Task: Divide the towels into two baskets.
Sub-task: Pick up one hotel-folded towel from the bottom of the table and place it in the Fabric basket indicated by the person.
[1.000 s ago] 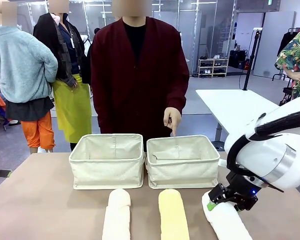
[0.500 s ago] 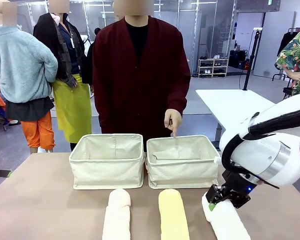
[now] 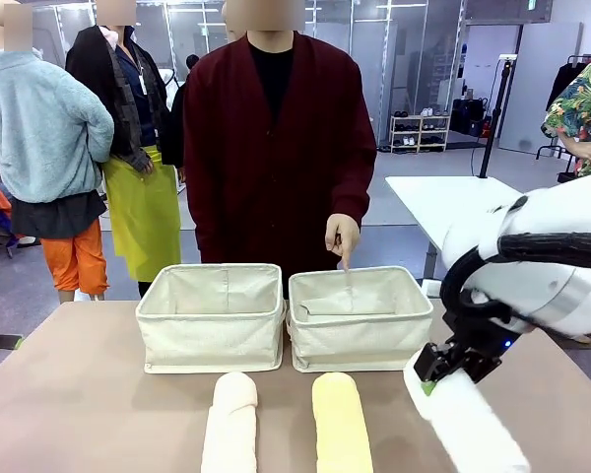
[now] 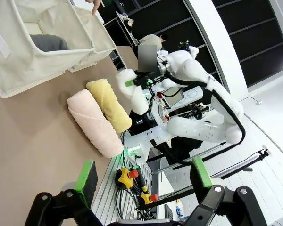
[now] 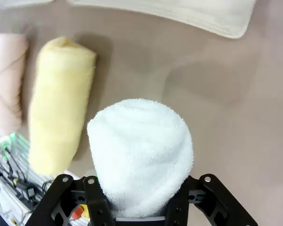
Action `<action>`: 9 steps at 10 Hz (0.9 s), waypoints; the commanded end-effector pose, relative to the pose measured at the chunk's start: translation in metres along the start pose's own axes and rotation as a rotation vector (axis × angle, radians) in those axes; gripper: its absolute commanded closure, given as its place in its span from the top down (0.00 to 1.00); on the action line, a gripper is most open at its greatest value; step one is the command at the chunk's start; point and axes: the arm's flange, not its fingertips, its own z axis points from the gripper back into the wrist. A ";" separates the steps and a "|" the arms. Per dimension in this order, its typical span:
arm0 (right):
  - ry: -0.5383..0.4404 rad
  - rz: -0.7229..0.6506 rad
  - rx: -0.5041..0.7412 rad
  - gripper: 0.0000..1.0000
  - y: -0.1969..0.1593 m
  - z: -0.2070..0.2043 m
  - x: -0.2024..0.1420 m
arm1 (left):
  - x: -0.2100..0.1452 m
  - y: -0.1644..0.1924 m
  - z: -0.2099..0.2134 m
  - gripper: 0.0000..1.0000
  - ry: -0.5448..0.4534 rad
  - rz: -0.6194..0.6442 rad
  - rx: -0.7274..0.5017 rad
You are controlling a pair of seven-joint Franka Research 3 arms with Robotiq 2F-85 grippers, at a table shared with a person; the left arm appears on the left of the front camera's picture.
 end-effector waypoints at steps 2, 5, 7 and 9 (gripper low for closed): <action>0.062 0.306 0.046 0.06 0.017 0.052 -0.068 | -0.004 -0.003 -0.001 1.00 0.000 -0.005 0.014; 0.270 0.717 0.007 0.06 0.012 0.071 -0.040 | -0.004 -0.003 -0.001 1.00 0.000 -0.005 0.014; 0.276 0.788 -0.070 0.06 0.014 0.062 -0.040 | -0.004 -0.003 -0.001 1.00 0.000 -0.005 0.014; 0.319 0.763 -0.037 0.06 0.010 0.057 -0.042 | -0.004 -0.003 -0.001 1.00 0.000 -0.005 0.014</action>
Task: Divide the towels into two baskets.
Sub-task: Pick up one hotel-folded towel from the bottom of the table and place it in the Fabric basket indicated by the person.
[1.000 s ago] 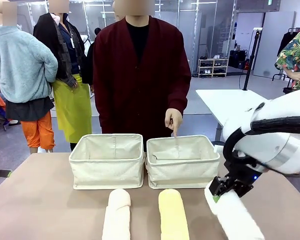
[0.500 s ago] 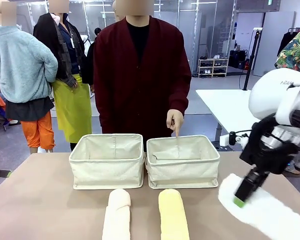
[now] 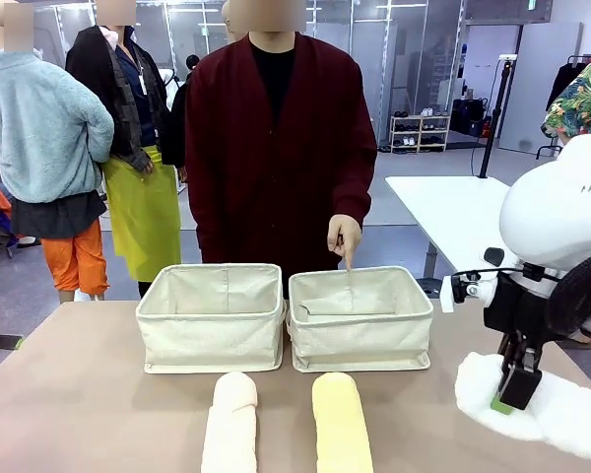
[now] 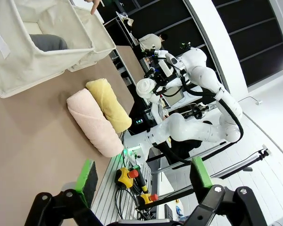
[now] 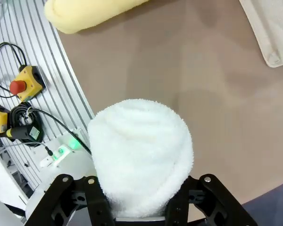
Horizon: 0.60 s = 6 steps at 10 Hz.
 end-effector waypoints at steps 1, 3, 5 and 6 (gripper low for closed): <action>0.032 -0.007 0.031 0.06 0.005 -0.002 -0.003 | -0.004 -0.003 0.000 1.00 -0.001 -0.005 0.015; 0.007 -0.001 0.010 0.35 0.001 -0.002 -0.001 | -0.004 -0.003 0.000 1.00 -0.001 -0.005 0.015; -0.014 0.162 -0.154 0.35 0.003 0.014 0.014 | -0.004 -0.003 0.000 1.00 -0.001 -0.005 0.015; -0.029 0.287 -0.193 0.35 -0.001 0.032 0.039 | -0.004 -0.003 0.000 1.00 -0.001 -0.005 0.015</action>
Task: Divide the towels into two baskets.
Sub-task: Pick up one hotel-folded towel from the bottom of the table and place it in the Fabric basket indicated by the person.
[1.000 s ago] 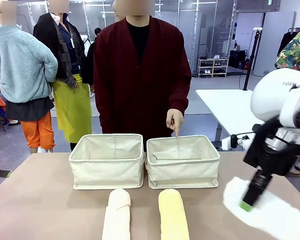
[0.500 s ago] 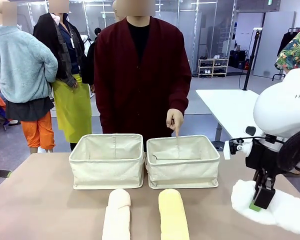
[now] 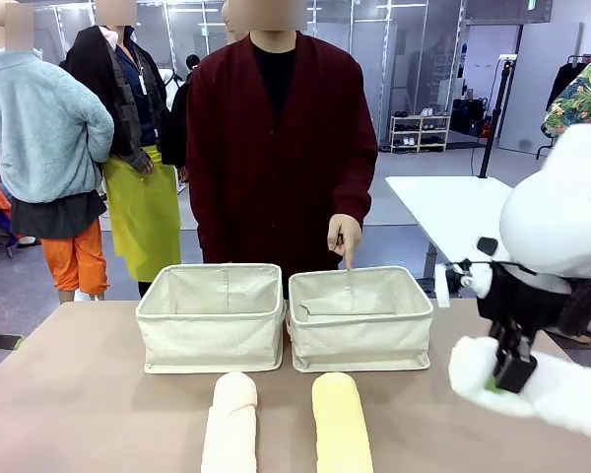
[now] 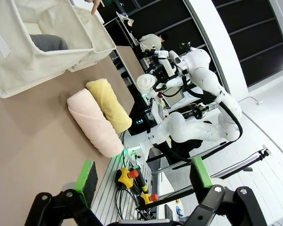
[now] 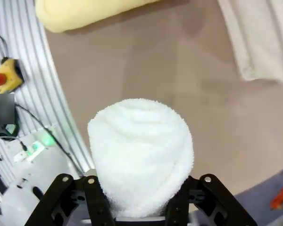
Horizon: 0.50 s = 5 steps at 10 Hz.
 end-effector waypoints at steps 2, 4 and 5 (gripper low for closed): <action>-0.009 0.188 -0.087 0.35 -0.043 0.034 0.060 | -0.004 -0.003 0.000 1.00 0.000 -0.005 0.014; 0.037 0.280 -0.106 0.35 -0.077 0.036 0.111 | -0.004 -0.003 0.000 1.00 0.000 -0.005 0.014; 0.039 0.365 -0.112 0.35 -0.094 0.034 0.139 | -0.004 -0.003 0.000 1.00 0.000 -0.005 0.014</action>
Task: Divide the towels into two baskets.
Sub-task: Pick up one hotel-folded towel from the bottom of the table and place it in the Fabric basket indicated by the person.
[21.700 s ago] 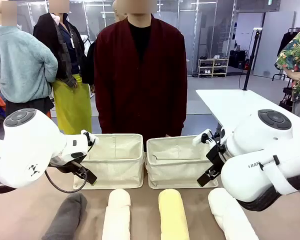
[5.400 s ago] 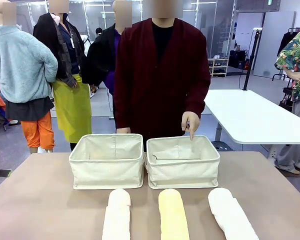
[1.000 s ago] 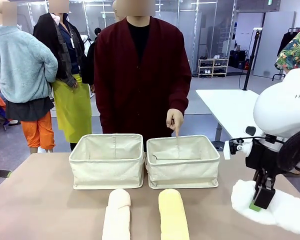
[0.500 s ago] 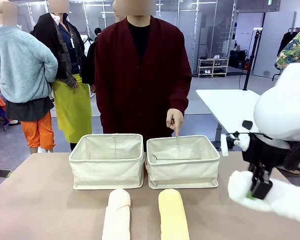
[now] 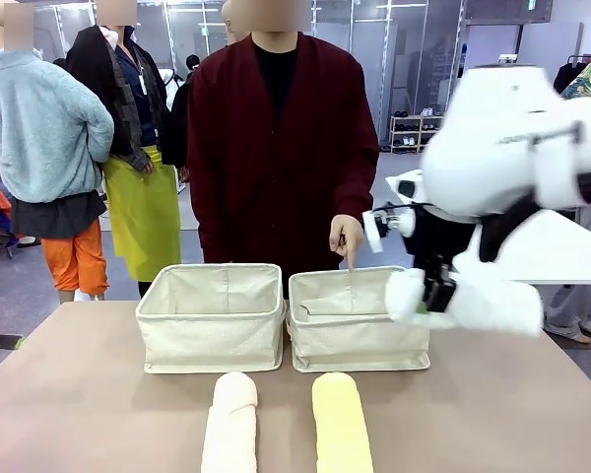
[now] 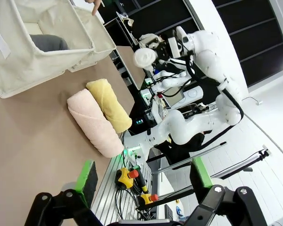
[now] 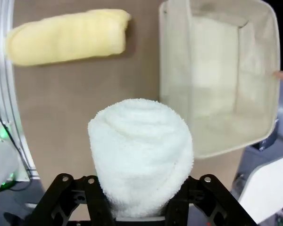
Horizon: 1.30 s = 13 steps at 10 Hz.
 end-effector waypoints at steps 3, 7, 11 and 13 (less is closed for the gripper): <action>0.011 0.192 -0.068 0.35 -0.087 -0.018 0.068 | -0.004 -0.003 0.000 1.00 0.000 -0.005 0.014; -0.022 0.196 -0.001 0.35 -0.135 -0.051 0.107 | -0.004 -0.003 0.000 1.00 0.000 -0.005 0.014; -0.006 0.181 -0.020 0.35 -0.148 -0.103 0.117 | -0.004 -0.003 0.000 1.00 0.000 -0.005 0.014; 0.009 0.172 -0.012 0.35 -0.147 -0.134 0.119 | -0.004 -0.003 0.000 1.00 0.000 -0.005 0.014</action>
